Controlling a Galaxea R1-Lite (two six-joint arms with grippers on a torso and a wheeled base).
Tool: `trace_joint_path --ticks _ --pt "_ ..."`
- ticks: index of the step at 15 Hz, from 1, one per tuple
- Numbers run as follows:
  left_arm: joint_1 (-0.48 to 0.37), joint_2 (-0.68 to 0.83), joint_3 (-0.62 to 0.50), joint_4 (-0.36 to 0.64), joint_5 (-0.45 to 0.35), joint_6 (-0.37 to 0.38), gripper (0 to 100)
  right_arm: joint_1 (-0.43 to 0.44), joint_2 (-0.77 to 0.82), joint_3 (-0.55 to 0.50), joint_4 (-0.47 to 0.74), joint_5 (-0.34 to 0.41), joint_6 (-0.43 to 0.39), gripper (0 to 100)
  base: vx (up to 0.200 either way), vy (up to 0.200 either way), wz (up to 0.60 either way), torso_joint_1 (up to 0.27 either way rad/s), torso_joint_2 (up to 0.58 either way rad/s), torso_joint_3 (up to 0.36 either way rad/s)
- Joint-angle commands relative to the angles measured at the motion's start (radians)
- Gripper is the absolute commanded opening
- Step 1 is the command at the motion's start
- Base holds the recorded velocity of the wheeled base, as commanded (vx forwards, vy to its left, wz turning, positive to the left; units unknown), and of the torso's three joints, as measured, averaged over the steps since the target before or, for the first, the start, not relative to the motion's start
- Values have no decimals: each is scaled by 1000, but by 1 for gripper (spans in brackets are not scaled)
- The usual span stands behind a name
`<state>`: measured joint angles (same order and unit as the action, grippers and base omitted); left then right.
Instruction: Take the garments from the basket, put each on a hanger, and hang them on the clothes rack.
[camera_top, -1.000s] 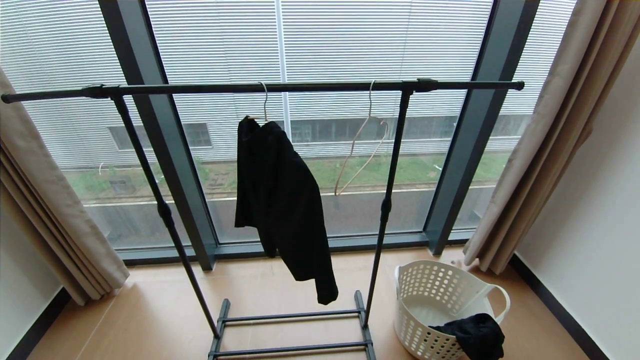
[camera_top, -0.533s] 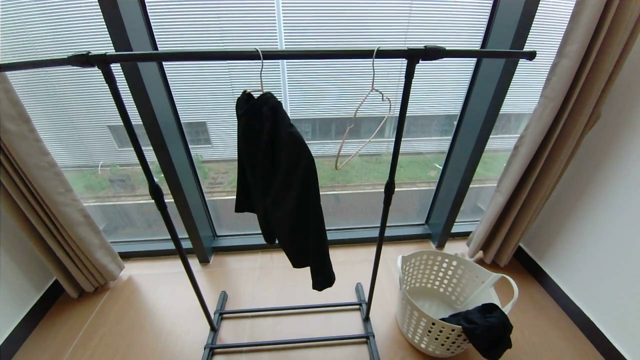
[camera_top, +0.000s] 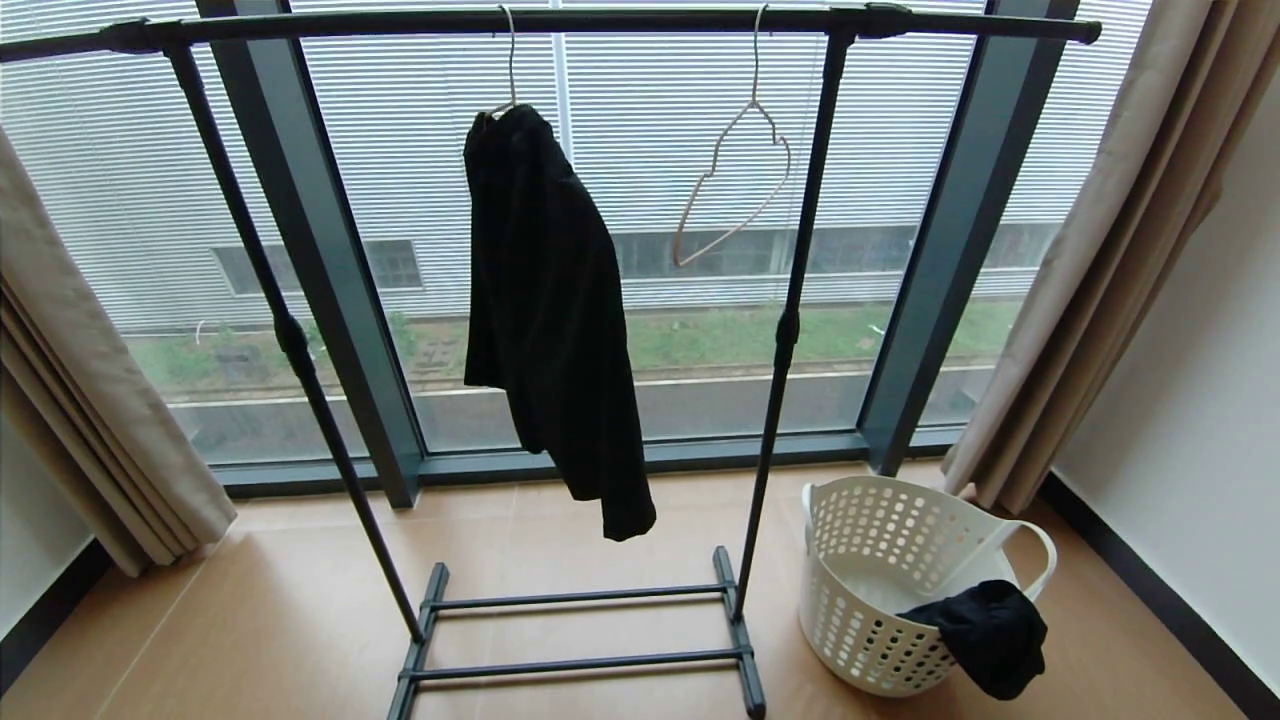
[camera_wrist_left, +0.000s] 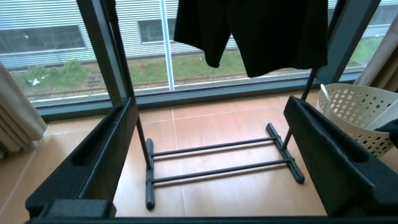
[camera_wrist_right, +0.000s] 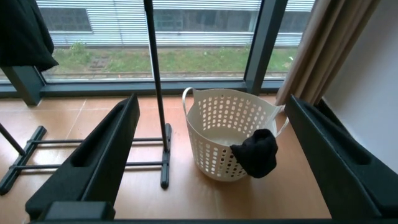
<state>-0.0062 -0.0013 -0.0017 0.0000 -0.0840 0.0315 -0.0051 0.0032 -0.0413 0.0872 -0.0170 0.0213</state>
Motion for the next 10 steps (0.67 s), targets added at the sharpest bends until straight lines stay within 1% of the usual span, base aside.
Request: trace_joint_path --ticks 1,6,10 --pt "0 1 0 0 0 -1 100 1 1 0 0 0 0 100 0 0 0 -144 486 339" --pt "0 1 0 0 0 -1 100 -1 1 0 0 2 -1 100 0 0 0 -120 466 346" --pt "0 1 0 0 0 -1 100 1 1 0 0 0 0 100 0 0 0 -65 450 384"
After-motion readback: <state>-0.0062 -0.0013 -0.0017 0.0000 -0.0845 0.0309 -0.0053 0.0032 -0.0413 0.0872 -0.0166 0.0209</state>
